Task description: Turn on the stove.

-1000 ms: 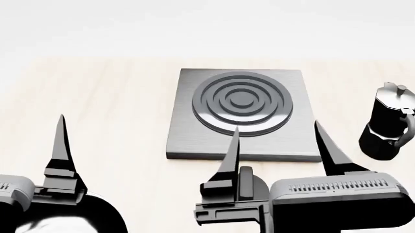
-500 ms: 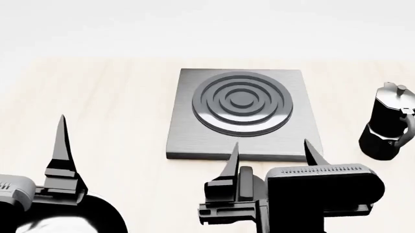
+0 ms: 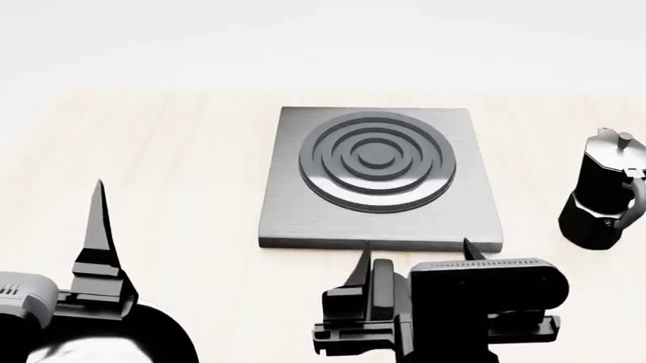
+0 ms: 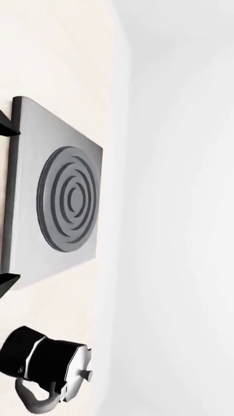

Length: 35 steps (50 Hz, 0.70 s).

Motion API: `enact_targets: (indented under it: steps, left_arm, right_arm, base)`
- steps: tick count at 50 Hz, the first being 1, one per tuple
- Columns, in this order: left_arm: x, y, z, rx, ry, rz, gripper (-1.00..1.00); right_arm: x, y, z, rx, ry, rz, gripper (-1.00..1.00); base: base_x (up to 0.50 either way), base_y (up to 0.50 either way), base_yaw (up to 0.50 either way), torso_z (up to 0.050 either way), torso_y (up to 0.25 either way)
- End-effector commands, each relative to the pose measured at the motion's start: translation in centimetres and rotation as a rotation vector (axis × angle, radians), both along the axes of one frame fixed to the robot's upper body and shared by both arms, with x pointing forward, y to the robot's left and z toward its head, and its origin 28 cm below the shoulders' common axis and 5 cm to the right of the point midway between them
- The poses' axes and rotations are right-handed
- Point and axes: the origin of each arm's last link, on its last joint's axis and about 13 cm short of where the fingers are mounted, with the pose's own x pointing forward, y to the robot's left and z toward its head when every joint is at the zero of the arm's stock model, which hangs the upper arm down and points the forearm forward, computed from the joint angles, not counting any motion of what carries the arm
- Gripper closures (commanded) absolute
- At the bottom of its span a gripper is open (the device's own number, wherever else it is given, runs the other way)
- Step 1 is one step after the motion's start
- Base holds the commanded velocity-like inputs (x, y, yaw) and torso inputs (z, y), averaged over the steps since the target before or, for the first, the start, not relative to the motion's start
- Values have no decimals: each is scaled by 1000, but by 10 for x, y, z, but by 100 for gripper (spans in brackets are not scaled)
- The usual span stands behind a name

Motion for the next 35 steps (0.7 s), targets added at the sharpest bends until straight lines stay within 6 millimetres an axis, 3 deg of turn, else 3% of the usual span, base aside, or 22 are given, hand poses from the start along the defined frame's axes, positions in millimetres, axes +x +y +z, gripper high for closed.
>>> enact_targets:
  steps: [1,35]
  left_arm:
    - [0,0,0,-1,0,0,-100]
    - [0,0,0,-2,2,0,-100]
  right_arm:
    - [5,0,-9,3,35,4,-100]
    - [18,-1,-35,-7,147,-26,-100]
  base:
    - [0,0,0,0,0]
    - [0,0,0,0,0]
